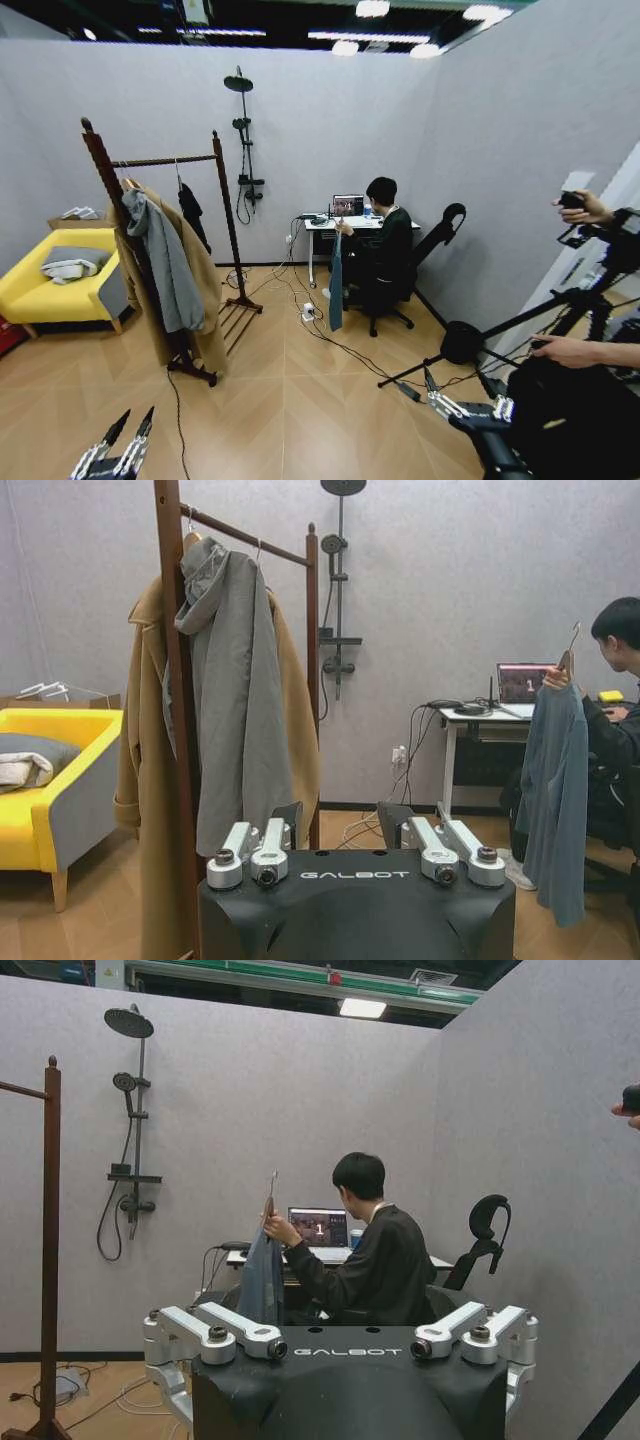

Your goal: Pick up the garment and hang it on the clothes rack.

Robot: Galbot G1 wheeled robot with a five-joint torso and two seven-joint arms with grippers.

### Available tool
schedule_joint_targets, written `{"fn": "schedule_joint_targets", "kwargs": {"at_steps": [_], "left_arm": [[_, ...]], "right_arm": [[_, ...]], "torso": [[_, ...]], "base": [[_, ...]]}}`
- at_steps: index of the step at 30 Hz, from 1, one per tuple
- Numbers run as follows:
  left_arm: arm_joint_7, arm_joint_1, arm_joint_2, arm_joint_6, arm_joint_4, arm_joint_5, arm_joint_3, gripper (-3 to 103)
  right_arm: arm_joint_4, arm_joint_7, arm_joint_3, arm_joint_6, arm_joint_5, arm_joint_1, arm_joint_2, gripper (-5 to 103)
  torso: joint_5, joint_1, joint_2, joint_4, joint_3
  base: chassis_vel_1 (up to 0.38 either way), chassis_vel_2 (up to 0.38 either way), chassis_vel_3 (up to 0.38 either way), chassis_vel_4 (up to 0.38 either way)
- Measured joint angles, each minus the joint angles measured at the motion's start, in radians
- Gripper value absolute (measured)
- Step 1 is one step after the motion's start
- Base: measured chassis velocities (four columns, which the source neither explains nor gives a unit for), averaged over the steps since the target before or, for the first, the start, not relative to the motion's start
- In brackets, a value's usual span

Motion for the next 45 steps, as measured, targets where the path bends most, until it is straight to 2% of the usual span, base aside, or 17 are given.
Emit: {"fn": "schedule_joint_targets", "kwargs": {"at_steps": [28, 45], "left_arm": [[0.0, 0.0, 0.0, 0.0, 0.0, 0.0, 0.0, 46], [0.0, 0.0, 0.0, 0.0, 0.0, 0.0, 0.0, 46]], "right_arm": [[0.0, -0.026, 0.014, 0.0, 0.017, -0.012, -0.007, 100], [0.0, -0.04, 0.013, 0.012, 0.008, -0.028, 0.005, 100]], "torso": [[0.0, 0.0, 0.0, 0.0, 0.0], [0.0, 0.0, 0.0, 0.0, 0.0]], "base": [[0.0, 0.0, 0.0, 0.0], [-0.135, 0.132, 0.144, -0.132]]}}
